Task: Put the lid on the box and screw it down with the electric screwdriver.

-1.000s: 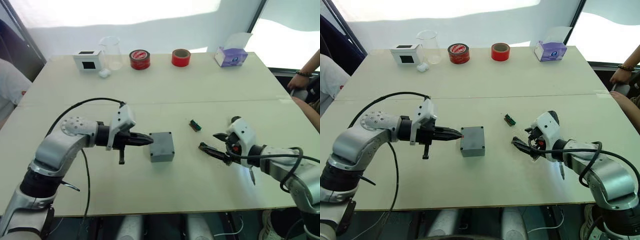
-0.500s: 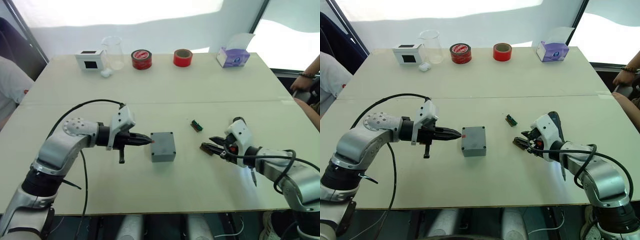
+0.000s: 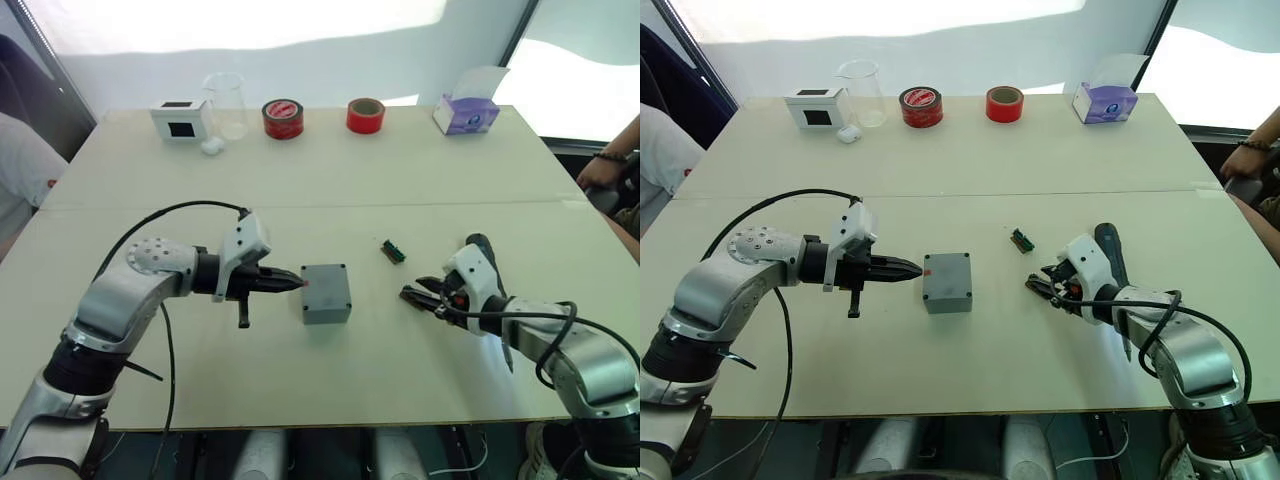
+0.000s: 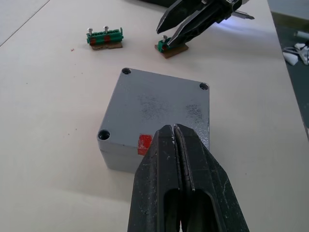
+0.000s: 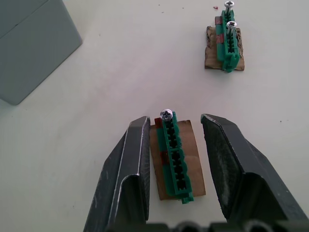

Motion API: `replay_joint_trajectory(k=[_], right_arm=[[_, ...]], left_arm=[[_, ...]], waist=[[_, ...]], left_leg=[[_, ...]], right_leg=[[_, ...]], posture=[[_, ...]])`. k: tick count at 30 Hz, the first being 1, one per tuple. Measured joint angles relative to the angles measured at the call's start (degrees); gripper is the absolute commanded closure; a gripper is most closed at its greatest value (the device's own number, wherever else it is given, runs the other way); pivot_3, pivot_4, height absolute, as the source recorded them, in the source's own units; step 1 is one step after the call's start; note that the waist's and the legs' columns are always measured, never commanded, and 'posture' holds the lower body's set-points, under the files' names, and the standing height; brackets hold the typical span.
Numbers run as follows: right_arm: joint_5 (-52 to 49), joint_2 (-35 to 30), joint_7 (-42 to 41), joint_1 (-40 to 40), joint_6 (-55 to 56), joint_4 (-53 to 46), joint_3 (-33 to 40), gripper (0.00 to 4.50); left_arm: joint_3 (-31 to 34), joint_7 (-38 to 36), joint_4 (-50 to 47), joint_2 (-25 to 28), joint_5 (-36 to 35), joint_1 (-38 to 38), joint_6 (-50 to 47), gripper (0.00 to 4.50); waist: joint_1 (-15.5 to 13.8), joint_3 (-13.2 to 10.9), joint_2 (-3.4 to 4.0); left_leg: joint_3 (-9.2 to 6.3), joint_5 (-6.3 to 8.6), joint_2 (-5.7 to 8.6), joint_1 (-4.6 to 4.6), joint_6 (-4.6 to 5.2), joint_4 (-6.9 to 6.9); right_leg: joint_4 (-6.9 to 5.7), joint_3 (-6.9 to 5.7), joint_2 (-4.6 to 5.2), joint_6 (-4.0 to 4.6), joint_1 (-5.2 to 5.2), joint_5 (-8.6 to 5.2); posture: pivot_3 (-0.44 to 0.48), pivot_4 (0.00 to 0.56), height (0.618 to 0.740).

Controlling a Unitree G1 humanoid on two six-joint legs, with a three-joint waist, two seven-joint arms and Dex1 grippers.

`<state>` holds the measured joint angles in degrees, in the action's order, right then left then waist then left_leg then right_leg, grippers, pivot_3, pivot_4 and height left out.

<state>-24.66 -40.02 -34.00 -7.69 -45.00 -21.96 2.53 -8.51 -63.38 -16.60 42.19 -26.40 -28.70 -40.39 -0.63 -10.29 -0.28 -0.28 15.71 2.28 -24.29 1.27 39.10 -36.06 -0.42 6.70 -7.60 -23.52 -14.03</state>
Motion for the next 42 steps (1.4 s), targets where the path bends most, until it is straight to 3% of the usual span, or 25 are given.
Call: replay_joint_trajectory(k=[2, 5, 7, 21, 34, 38, 42], right_arm=[[0.30, 0.29, 0.00, -0.24, 0.05, 0.17, -0.27, 2.78], [0.85, 0.55, 0.00, -0.96, 0.21, 0.65, -0.40, 3.54], [1.10, 0.66, 0.00, -1.07, 0.42, 0.89, -0.46, 4.48], [1.79, 0.92, -0.24, -1.31, 0.46, 0.96, -0.81, 4.48], [-3.78, 0.88, -0.31, -4.21, -4.70, -3.02, 4.26, 4.48], [-5.44, 1.35, -0.27, -7.42, -5.74, -4.60, 4.03, 4.48], [-6.60, 5.99, -0.11, -13.86, -6.52, -6.09, -2.21, 4.48]], left_arm=[[0.00, 0.01, 0.01, 0.11, 0.08, 0.03, 0.09, 4.50], [0.00, 0.03, 0.01, 0.26, 0.22, 0.03, 0.65, 4.50], [0.00, 0.15, 0.01, 0.26, 0.27, 0.06, 0.77, 4.50], [-0.01, 0.58, 0.36, 0.25, 0.93, 0.87, 1.02, 4.50], [0.05, 0.45, 2.08, -0.07, 0.82, 0.87, 1.11, 4.50], [0.38, 0.37, 2.30, -0.04, 0.75, 0.87, 1.12, 4.50], [1.40, 0.47, 2.88, 0.40, 0.46, 1.02, 1.04, 4.50]], waist=[[-0.03, 0.00, 0.00], [-0.06, 0.00, 0.00], [-0.04, 0.00, 0.00], [-0.03, 0.00, 0.00], [-0.02, 0.00, 0.00], [0.07, 0.00, 0.00], [0.41, 0.00, 0.00]], left_leg=[[0.00, 0.00, 0.00, 0.00, 0.00, 0.00], [0.00, 0.00, 0.00, 0.00, 0.00, 0.00], [0.00, 0.00, 0.00, 0.00, 0.00, 0.00], [0.00, 0.00, 0.00, 0.00, 0.00, 0.00], [-0.01, 0.00, 0.00, 0.00, 0.00, 0.00], [-0.01, 0.00, -0.01, 0.00, 0.00, 0.00], [-0.03, -0.01, -0.03, 0.00, -0.01, -0.01]], right_leg=[[0.00, 0.00, 0.00, 0.00, 0.00, 0.00], [0.00, 0.00, 0.00, 0.00, 0.00, 0.00], [0.00, 0.00, 0.00, 0.00, 0.00, 0.00], [0.00, 0.00, 0.00, 0.00, 0.00, 0.00], [0.00, 0.00, 0.00, 0.00, 0.00, 0.00], [-0.01, 0.00, 0.00, 0.00, -0.02, 0.00], [-0.02, 0.00, -0.03, 0.00, -0.05, 0.00]], posture=[[0.000, 0.150, 0.740], [0.000, 0.150, 0.740], [0.000, 0.150, 0.740], [0.000, 0.150, 0.740], [0.000, 0.150, 0.740], [0.000, 0.150, 0.740], [0.000, 0.150, 0.740]])
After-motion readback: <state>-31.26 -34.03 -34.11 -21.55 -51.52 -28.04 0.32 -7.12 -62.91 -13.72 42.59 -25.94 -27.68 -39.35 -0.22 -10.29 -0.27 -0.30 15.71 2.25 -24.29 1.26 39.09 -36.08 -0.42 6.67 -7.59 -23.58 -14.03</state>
